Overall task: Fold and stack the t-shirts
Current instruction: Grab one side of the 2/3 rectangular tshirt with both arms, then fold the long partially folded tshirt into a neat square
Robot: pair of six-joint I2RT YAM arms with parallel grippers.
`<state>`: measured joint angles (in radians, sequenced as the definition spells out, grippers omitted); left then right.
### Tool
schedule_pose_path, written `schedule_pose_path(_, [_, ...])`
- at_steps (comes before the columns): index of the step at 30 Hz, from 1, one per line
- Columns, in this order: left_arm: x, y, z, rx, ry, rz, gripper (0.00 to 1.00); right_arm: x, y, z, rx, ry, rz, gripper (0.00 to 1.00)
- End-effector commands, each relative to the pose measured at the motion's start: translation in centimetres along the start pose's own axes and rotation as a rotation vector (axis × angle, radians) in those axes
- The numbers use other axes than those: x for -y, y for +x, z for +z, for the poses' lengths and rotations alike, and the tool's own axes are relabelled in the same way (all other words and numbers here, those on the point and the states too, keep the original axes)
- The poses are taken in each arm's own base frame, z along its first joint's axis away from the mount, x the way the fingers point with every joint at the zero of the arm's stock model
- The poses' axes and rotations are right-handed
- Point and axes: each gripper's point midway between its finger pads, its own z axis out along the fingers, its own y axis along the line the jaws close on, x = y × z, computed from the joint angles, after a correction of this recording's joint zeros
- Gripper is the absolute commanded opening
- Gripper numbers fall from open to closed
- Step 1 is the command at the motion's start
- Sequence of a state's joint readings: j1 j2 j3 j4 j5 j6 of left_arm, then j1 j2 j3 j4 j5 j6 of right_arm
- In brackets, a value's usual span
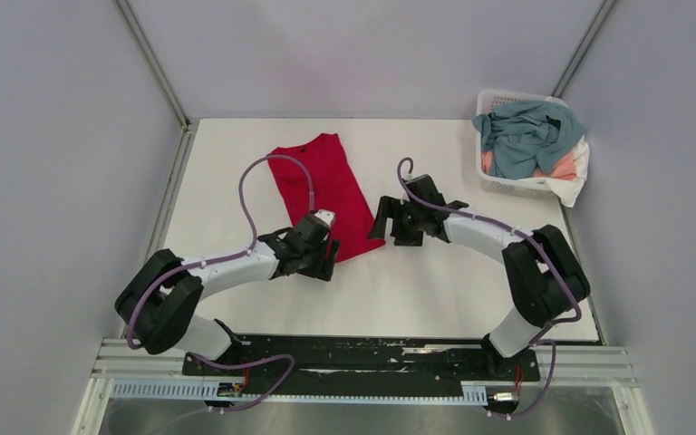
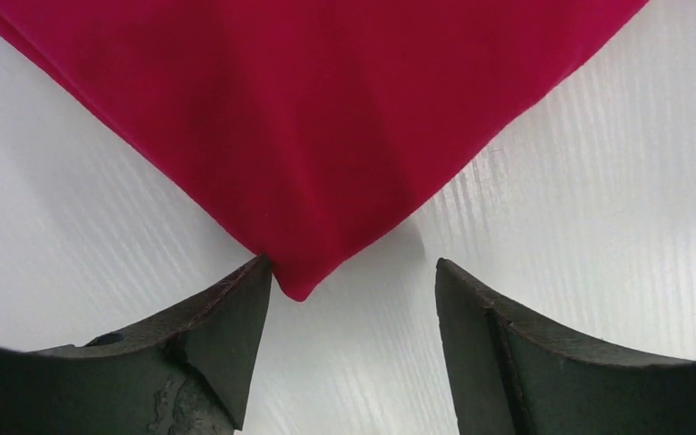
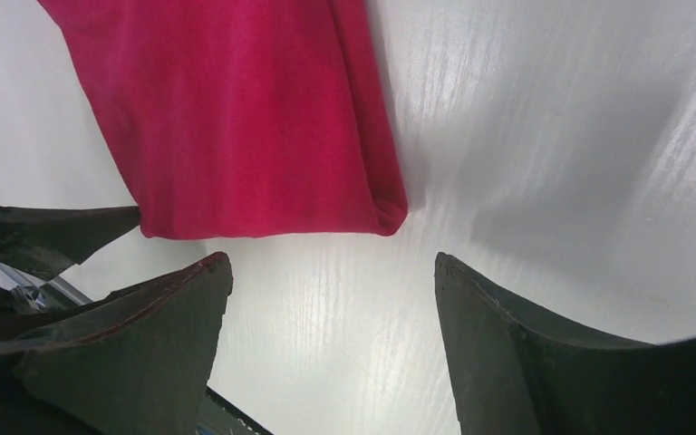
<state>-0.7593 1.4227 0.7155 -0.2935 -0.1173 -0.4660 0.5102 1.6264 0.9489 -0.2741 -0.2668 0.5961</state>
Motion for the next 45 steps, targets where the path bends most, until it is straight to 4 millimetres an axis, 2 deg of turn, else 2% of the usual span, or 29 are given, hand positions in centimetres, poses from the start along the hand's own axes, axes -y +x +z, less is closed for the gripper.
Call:
schedule_pose_path(1, [0.4,-1.4,0.7,0.032,-0.006,-0.005,0.71,-1.1,-0.5,1.2,0.001,-0.038,0.016,0.79])
schedule_pose_path(6, [-1.1,-0.8,1.6,-0.023,-0.103,0.012,0.59,-1.1,-0.4,1.9,-0.010,-0.045,0.030,0.74])
schedule_pose_path(10, [-1.3,-0.7,2.0,-0.035,-0.125,0.010,0.42,-0.7,-0.4,2.4,-0.009,-0.033,0.034,0.66])
schedule_pose_path(14, [-1.6,-0.4,2.3,-0.046,-0.137,0.010,0.15,-0.4,-0.7,3.0,-0.004,-0.015,0.033,0.58])
schedule_pose_path(15, [-1.7,-0.3,2.3,-0.047,-0.144,0.010,0.04,-0.2,-0.8,3.1,0.001,-0.007,0.032,0.57])
schedule_pose_path(16, [-1.7,-0.2,2.4,-0.049,-0.147,0.010,0.01,-0.1,-1.0,3.3,0.006,0.002,0.033,0.56])
schedule_pose_path(19, [-1.6,-0.1,2.5,-0.050,-0.140,0.008,0.00,0.0,-1.3,3.8,0.007,0.011,0.035,0.52])
schedule_pose_path(23, [-0.9,-0.1,2.5,-0.058,-0.105,-0.002,0.00,-0.2,-0.9,4.2,-0.017,-0.002,0.033,0.41])
schedule_pose_path(28, [-0.6,0.4,2.1,-0.071,-0.091,-0.021,0.00,0.3,-0.3,3.4,-0.011,0.009,0.023,0.02])
schedule_pose_path(31, [0.7,1.3,1.2,-0.099,-0.053,-0.024,0.00,0.4,0.5,2.0,-0.013,0.007,0.003,0.00])
schedule_pose_path(33, [2.7,2.4,0.2,-0.117,0.001,0.007,0.00,1.0,1.5,0.5,-0.024,0.029,-0.017,0.00])
schedule_pose_path(35, [4.2,3.7,-1.0,-0.135,0.022,0.058,0.00,1.3,2.4,-1.4,-0.026,0.041,-0.033,0.00])
schedule_pose_path(36, [4.6,3.8,-1.6,-0.131,0.018,0.072,0.00,1.5,3.0,-2.3,-0.026,0.041,-0.032,0.00])
schedule_pose_path(37, [5.2,4.7,-2.6,-0.149,0.022,0.094,0.00,1.2,3.8,-3.5,-0.029,0.017,-0.041,0.00])
schedule_pose_path(39, [6.5,5.2,-4.4,-0.149,0.053,0.114,0.00,0.7,5.7,-5.6,-0.064,-0.027,-0.061,0.00])
schedule_pose_path(42, [9.5,5.9,-7.4,-0.154,0.184,0.126,0.00,0.2,7.9,-8.7,-0.093,-0.086,-0.107,0.00])
schedule_pose_path(43, [10.1,6.6,-8.2,-0.169,0.202,0.148,0.00,-0.1,8.1,-9.9,-0.080,-0.103,-0.122,0.00])
schedule_pose_path(44, [10.6,6.1,-9.2,-0.151,0.221,0.141,0.00,-0.4,8.4,-10.9,-0.076,-0.114,-0.134,0.00])
schedule_pose_path(45, [10.6,6.8,-10.0,-0.168,0.218,0.164,0.00,-0.7,8.4,-11.8,-0.063,-0.122,-0.143,0.00])
